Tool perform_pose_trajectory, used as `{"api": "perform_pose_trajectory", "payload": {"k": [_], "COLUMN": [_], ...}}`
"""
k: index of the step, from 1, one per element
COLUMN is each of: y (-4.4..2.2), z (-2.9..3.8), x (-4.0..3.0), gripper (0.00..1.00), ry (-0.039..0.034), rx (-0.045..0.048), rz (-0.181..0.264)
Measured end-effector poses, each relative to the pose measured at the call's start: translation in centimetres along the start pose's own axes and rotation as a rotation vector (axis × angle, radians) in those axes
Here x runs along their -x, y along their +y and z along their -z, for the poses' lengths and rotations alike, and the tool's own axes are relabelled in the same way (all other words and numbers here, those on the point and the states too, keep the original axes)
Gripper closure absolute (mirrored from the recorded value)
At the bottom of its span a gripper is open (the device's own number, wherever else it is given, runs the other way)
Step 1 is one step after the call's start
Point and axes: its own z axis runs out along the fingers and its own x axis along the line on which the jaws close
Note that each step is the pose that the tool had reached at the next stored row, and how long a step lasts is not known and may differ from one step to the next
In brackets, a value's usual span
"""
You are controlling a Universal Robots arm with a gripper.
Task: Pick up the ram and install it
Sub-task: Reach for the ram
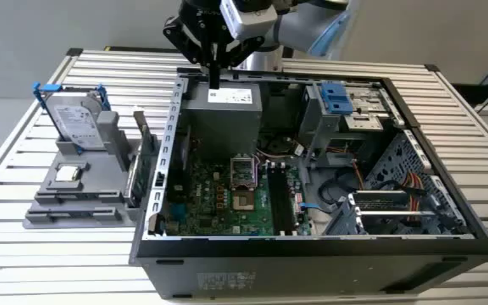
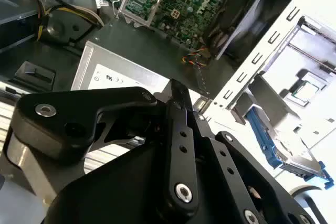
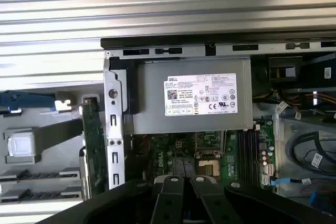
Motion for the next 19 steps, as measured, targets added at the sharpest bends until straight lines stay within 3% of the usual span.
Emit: {"api": "perform_pose_trajectory", "payload": {"k": [19], "y": [-0.03], "z": [0.00], "x": [-0.48], "gripper": [1.00], "ry": [0.0014], "rx": [-0.0001], "rz": [0.001]}}
